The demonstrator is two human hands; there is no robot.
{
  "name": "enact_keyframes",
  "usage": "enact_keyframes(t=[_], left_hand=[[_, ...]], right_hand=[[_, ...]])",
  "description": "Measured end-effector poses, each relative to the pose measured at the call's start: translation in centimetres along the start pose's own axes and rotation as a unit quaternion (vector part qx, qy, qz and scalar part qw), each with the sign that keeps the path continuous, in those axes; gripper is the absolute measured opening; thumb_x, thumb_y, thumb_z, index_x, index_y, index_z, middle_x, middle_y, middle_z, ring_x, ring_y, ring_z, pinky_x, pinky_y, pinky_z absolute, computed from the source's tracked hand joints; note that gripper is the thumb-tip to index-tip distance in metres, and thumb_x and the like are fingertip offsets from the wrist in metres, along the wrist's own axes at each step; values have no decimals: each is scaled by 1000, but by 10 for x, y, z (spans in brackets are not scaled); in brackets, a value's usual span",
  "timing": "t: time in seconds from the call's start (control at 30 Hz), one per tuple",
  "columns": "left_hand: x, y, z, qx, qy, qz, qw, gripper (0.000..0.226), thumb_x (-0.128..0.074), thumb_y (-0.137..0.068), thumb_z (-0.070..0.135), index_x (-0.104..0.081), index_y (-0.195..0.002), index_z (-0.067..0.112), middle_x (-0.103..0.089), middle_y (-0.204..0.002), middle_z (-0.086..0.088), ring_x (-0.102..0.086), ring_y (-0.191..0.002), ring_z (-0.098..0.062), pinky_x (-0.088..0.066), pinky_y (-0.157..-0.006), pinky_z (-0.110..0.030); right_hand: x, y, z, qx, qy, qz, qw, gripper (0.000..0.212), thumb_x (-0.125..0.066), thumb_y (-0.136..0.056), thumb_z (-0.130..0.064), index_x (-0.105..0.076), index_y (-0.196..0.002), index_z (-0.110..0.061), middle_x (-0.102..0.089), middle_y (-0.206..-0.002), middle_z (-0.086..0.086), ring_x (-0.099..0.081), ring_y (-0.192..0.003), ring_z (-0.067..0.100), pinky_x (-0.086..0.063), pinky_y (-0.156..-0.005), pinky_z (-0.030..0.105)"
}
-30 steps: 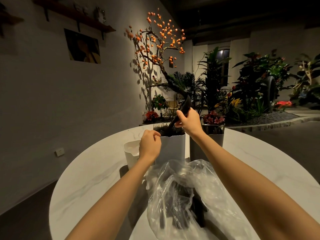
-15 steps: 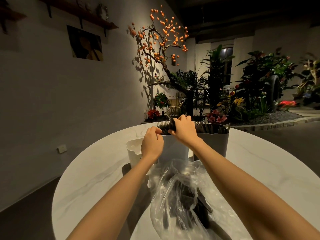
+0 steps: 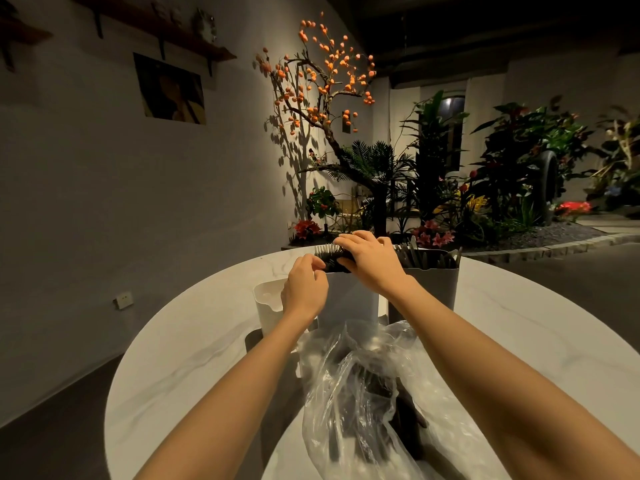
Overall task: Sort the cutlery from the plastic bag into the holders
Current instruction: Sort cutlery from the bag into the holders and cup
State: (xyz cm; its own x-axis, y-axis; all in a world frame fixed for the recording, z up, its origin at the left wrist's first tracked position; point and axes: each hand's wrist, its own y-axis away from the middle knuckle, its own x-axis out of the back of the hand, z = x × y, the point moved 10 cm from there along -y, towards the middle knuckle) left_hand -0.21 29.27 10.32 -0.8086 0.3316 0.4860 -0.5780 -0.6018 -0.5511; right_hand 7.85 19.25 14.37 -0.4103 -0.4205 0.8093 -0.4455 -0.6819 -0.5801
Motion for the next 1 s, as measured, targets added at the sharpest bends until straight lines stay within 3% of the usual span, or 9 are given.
enact_keyframes(t=[0.17, 0.43, 0.57, 0.63, 0.7, 0.8, 1.0], left_hand=[[0, 0, -1, -2, 3, -4, 1000, 18, -45, -95, 11, -59, -102, 20, -61, -110, 3, -53, -87, -15, -40, -70, -28], [0, 2, 5, -8, 7, -23, 1000, 17, -45, -95, 13, -61, -100, 18, -59, -108, 4, -52, -89, -15, -39, -72, -27], [5, 3, 16, -19, 56, -11, 998, 16, -45, -97, 15, -60, -100, 18, -57, -101, 4, -55, -90, -17, -46, -77, -32], [6, 6, 24, -18, 87, -19, 996, 18, -40, -101, 19, -57, -100, 15, -59, -95, 1, -55, -88, -20, -45, -76, -35], [4, 8, 32, -19, 107, -38, 993, 26, -34, -104, 23, -55, -97, 11, -62, -88, -5, -56, -82, -23, -46, -72, -39], [4, 14, 41, -28, 108, -50, 992, 31, -32, -104, 23, -57, -94, 6, -62, -82, -9, -57, -79, -28, -48, -72, -46], [1, 33, 58, -38, 95, -96, 990, 38, -32, -101, 22, -52, -69, 21, -56, -67, -1, -54, -70, -23, -50, -77, -51]], right_hand=[[-22, 2, 0, -10, 27, -94, 995, 41, -32, -104, -37, -37, -144, -37, -25, -158, -3, -18, -144, 24, -26, -109, 49], [-26, 6, 1, -33, -4, -137, 990, 50, -38, -103, -30, -24, -150, -36, -12, -160, 4, -11, -145, 30, -20, -112, 55], [2, 7, -1, -40, -89, -43, 994, 43, -46, -100, -23, -42, -143, -25, -36, -151, 1, -25, -140, 24, -26, -109, 47], [22, 8, 2, -49, -124, 8, 991, 28, -50, -99, -22, -59, -125, -18, -55, -134, 4, -39, -129, 26, -35, -101, 44], [37, 11, 4, -59, -137, 40, 988, 19, -53, -98, -24, -64, -107, -12, -65, -113, 8, -51, -113, 30, -44, -90, 45], [46, 19, 7, -71, -161, 41, 983, 21, -52, -98, -27, -62, -104, -9, -68, -100, 11, -59, -96, 32, -50, -79, 44], [47, 43, 11, -94, -190, -14, 977, 24, -37, -103, -29, -55, -103, -13, -67, -91, 8, -61, -82, 27, -46, -69, 38]])
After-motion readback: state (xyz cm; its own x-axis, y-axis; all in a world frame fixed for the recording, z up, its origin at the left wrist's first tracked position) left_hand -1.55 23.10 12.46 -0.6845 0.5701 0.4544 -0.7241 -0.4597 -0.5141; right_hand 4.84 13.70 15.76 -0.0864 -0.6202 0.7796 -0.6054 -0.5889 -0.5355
